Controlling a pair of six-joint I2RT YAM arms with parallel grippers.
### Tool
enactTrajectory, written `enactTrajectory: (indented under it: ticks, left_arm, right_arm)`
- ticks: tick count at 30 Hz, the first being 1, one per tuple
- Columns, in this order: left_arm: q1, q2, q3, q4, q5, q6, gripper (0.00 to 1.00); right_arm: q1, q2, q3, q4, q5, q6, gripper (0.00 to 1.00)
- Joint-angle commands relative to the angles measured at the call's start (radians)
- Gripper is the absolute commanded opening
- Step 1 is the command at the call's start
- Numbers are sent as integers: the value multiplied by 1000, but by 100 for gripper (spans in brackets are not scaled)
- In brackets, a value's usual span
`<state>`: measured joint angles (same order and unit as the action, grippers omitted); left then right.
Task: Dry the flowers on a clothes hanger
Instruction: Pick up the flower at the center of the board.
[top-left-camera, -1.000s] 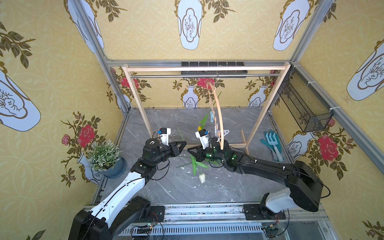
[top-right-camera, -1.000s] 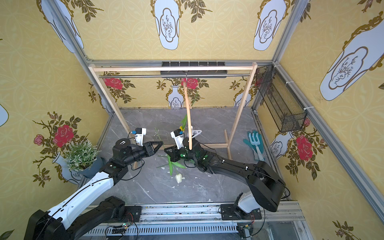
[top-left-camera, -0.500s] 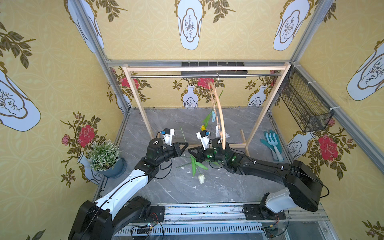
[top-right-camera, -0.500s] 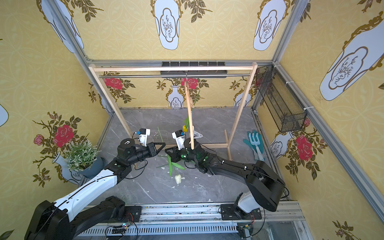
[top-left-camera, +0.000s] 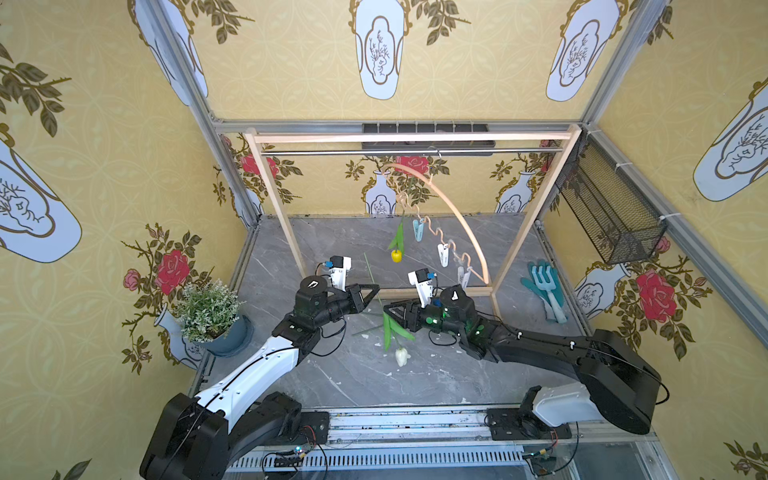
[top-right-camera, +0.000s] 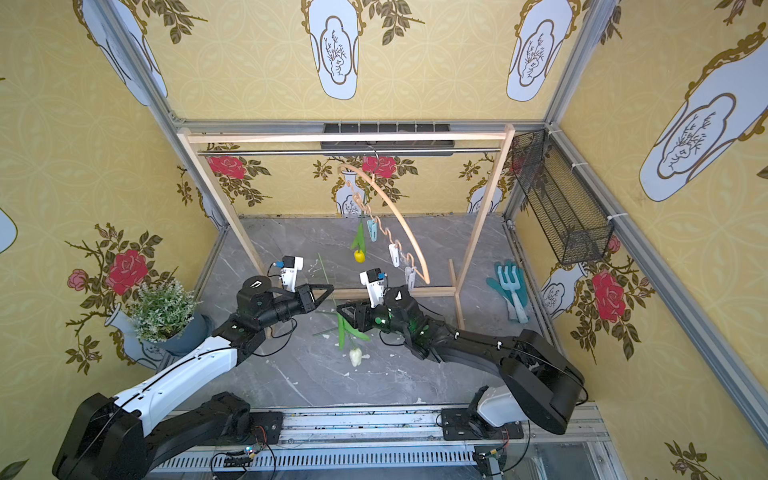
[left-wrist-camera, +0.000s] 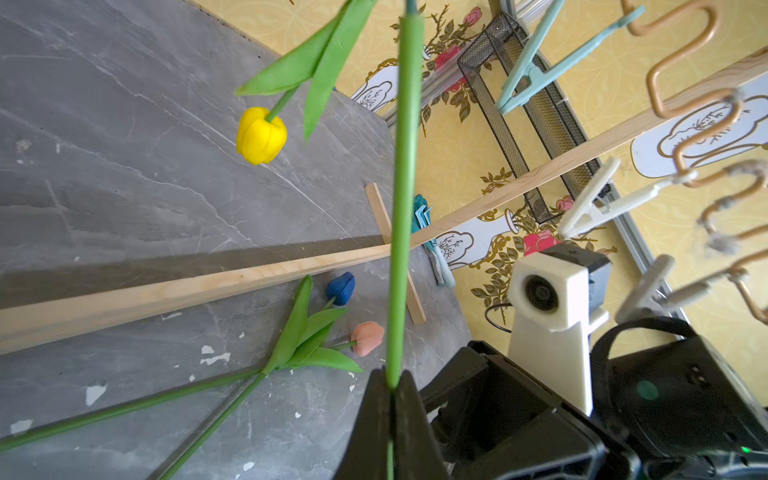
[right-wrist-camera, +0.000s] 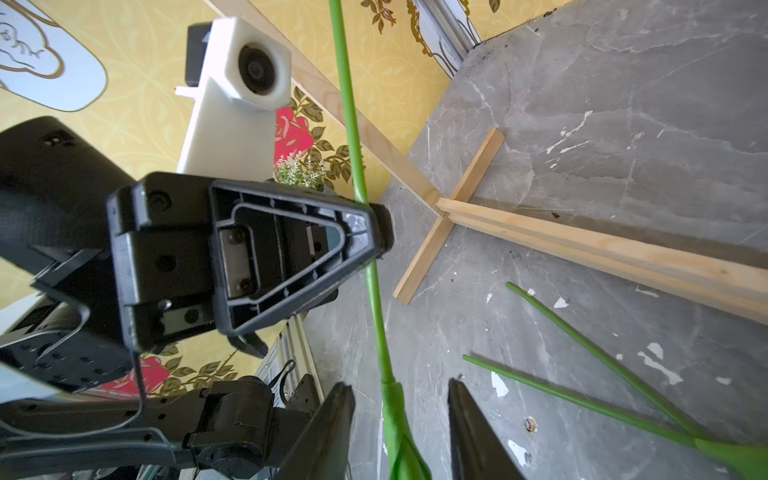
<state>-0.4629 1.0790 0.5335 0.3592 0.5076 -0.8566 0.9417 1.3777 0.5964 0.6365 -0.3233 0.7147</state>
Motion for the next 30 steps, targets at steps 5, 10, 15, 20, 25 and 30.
enactTrajectory:
  ticks: [5, 10, 15, 20, 25, 30]
  left_arm:
    - [1, 44, 29, 66, 166, 62, 0]
    - [3, 81, 39, 130, 297, 53, 0]
    - [1, 91, 36, 168, 320, 34, 0]
    - [1, 88, 40, 173, 328, 27, 0]
    - [1, 87, 37, 183, 329, 21, 0]
    - [1, 89, 35, 196, 325, 17, 0]
  right_arm:
    - [-69, -12, -100, 305, -180, 131, 62]
    - [-73, 5, -117, 372, -218, 154, 46]
    - [-72, 18, -113, 416, -230, 159, 45]
    - [-73, 23, -80, 364, -235, 141, 29]
    - [-73, 24, -62, 337, -235, 129, 24]
    - [-70, 28, -59, 314, -233, 123, 22]
